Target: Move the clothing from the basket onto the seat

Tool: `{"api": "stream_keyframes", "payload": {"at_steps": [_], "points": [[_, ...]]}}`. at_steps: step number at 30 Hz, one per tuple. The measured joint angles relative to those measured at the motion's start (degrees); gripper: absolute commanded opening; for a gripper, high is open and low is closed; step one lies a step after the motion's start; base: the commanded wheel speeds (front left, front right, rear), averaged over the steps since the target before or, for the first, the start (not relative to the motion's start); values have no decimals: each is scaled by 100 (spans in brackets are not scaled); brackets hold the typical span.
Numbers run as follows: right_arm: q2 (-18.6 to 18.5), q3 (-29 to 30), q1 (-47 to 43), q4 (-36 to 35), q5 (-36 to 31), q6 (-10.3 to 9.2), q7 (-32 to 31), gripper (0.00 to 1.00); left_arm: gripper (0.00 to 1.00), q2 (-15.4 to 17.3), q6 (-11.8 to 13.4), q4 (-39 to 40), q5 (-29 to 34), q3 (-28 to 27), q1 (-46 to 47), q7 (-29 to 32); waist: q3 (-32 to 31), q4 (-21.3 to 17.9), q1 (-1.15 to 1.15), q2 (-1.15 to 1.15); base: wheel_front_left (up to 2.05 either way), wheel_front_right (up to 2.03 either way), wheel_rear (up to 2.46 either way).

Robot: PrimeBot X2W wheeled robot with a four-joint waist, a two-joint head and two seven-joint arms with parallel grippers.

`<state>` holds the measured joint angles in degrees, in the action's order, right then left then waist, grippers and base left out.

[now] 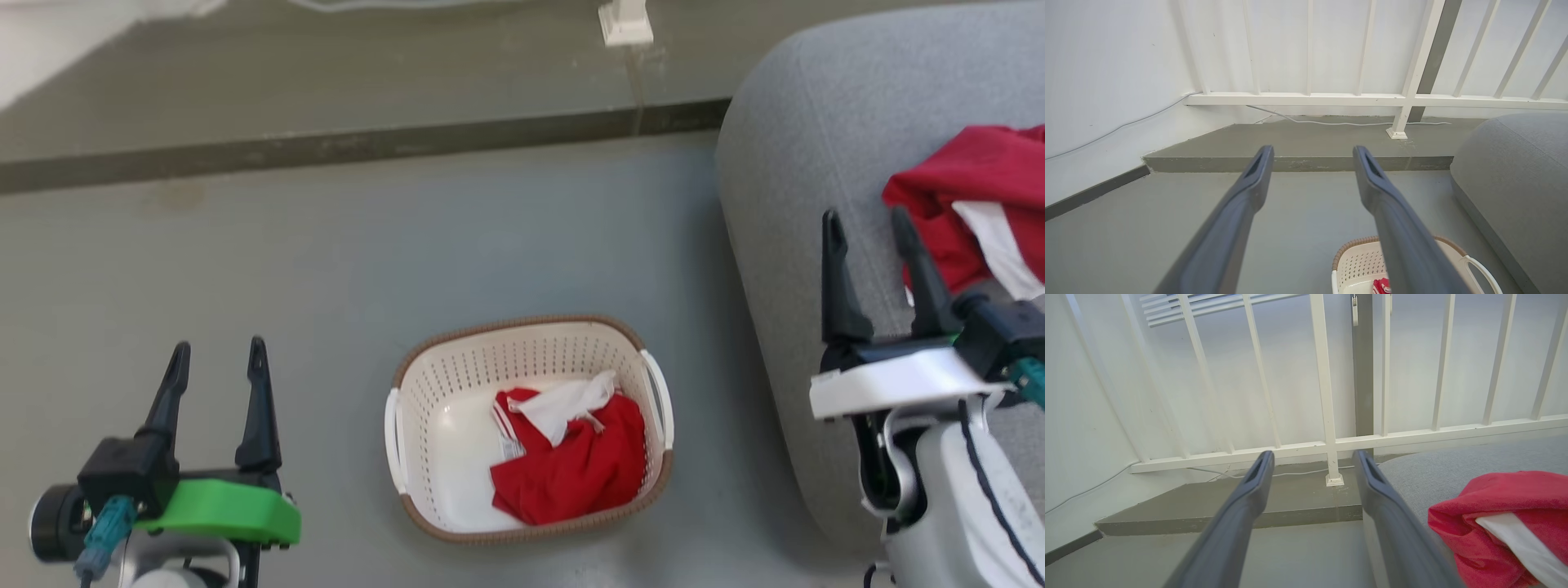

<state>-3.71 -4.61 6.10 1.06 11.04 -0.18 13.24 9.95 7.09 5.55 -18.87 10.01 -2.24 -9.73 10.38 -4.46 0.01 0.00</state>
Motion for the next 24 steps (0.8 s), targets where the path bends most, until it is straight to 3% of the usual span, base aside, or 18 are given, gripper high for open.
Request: {"api": "stream_keyframes", "payload": {"at_steps": [11, 24], "points": [[-43, 149, 794, -196, 14, -42, 1, 100, 100, 43, -164, -215, 261, 336, 885, 322, 869, -43, 1, 0, 0, 0, 0], [-113, 201, 1687, -461, 13, -42, 8, 100, 100, 0, -719, -994, 725, 1293, 2250, 875, 1932, -115, 0, 0, 0, 0, 0]]}}
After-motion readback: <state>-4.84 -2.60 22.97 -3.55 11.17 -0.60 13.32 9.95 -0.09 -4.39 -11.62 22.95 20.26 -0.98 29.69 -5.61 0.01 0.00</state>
